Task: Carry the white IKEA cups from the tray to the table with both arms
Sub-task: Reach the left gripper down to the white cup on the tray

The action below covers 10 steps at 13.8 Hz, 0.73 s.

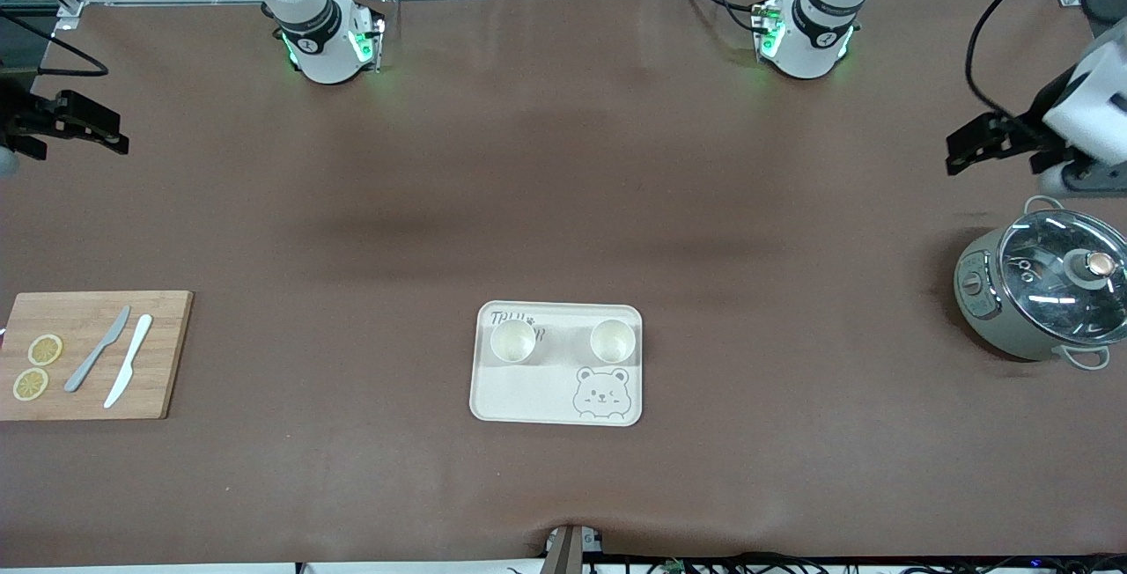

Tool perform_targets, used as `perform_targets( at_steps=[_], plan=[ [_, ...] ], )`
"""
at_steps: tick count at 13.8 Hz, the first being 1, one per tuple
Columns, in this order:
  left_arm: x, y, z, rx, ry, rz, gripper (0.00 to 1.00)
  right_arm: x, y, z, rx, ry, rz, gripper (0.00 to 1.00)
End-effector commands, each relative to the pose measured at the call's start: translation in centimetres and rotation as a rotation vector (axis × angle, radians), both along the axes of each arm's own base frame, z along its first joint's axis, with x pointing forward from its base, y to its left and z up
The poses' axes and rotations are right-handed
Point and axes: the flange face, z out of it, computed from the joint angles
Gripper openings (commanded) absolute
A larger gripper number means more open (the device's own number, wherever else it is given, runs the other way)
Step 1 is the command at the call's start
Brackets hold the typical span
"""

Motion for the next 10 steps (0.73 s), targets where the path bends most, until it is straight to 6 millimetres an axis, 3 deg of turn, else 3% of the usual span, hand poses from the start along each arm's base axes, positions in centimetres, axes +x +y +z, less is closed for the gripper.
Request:
perform_targets(
  at_steps=[1, 3, 5, 8, 10],
  plan=[
    [4.1, -3.0, -5.4, -0.008, -0.016, 0.022, 1.00, 0.2, -0.1, 0.5, 0.005, -0.009, 0.005, 1.00],
    [6.0, -6.5, -9.9, -0.004, -0.002, 0.072, 1.00, 0.2, -0.1, 0.4, 0.004, -0.009, 0.005, 1.00],
    [7.4, -11.6, -13.2, -0.005, -0.020, 0.108, 1.00, 0.2, -0.1, 0.3, 0.005, -0.004, 0.003, 1.00],
    [7.4, -18.5, -15.8, -0.032, -0.074, 0.054, 1.00, 0.4, -0.2, 0.0, 0.005, -0.001, 0.002, 1.00],
    [7.7, -21.3, -18.0, -0.056, -0.104, 0.065, 1.00, 0.7, -0.1, -0.2, 0.005, -0.006, 0.003, 1.00]
  ],
)
